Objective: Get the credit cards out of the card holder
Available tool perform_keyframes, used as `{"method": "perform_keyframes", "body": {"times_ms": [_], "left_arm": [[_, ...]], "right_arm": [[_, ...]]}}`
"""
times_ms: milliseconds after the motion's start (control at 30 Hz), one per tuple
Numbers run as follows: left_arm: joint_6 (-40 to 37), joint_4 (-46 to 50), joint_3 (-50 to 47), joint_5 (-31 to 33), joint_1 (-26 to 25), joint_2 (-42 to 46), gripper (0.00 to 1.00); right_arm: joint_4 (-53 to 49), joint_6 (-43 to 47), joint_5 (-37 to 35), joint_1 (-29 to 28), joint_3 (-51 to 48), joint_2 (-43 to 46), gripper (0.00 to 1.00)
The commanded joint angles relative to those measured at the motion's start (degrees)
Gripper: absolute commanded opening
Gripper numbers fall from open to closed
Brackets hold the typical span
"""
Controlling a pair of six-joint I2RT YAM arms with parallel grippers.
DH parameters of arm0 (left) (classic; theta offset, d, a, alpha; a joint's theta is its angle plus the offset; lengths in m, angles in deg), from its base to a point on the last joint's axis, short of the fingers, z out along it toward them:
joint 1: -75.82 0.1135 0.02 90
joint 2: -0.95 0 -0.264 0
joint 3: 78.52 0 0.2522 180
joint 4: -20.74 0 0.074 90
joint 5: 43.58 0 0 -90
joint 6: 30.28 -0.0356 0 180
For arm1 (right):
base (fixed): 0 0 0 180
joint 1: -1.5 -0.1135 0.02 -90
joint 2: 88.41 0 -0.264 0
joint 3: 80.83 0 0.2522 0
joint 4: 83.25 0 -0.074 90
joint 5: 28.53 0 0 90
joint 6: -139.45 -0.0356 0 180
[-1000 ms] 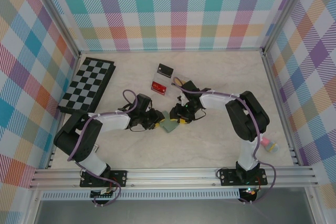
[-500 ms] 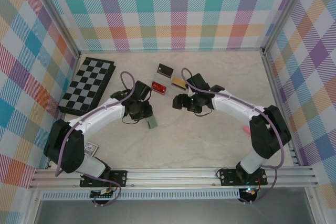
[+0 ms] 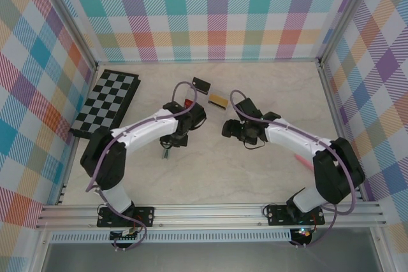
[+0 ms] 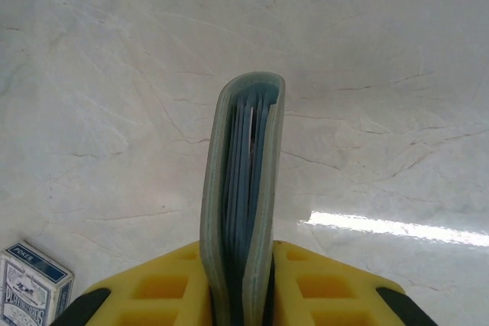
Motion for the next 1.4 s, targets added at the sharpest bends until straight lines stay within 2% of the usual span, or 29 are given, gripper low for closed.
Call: {"method": "perform_keyframes", "body": {"times_ms": [0,100,300,400,533,700,833,933,1100,1233,1367], "left_arm": [[-1.09,-2.67,2.06,-2.36,-1.44,-1.56,0.24],[-1.26,-7.97,2.04,-8.72,-1.55,-3.47,0.29],[-2.25,-12.48,2.08,-15.06,-1.7,-6.45,0.43],[-3.25,-14.95,2.17,-19.04,-1.56,-4.76,0.52],[-5.83,-18.26,1.54,-24.13,-0.06,-0.45,0.63],[-6.58,-19.23,-2.98,-26.81,6.22,3.64,0.72],[-5.67,-22.27,-10.37,-30.55,12.81,6.38,0.77],[-3.97,-26.38,-16.06,-35.07,17.82,7.73,0.78],[-2.32,-30.71,-21.43,-38.81,21.19,7.73,0.74],[-1.61,-32.34,-23.45,-39.6,22.17,6.35,0.61],[-0.84,-34.3,-24.32,-43.11,22.17,6.11,0.5]], "right_arm": [[0.52,-2.7,-2.64,0.7,-1.82,2.93,0.8],[0.64,-3.08,-2.67,1.07,-2.83,3.7,0.8],[0.72,-3.55,-2.04,1.17,-3.74,3.73,0.8],[1.37,-3.35,-0.96,1.12,-3.73,3.2,0.79],[3.81,-0.74,4.25,1.09,-2.63,1.01,0.78],[4.3,0.76,7.57,-0.44,0.49,-3.08,0.75],[6.66,-0.45,9.5,-1.68,0.66,-4.83,0.74],[7.17,-0.82,10.92,-2.47,1.45,-6.39,0.75],[7.7,-0.9,13.0,-3.29,2.91,-8.3,0.77],[8.0,-0.97,13.84,-3.49,3.55,-8.85,0.77],[7.91,-0.84,14.72,-3.64,3.82,-9.33,0.76]]}}
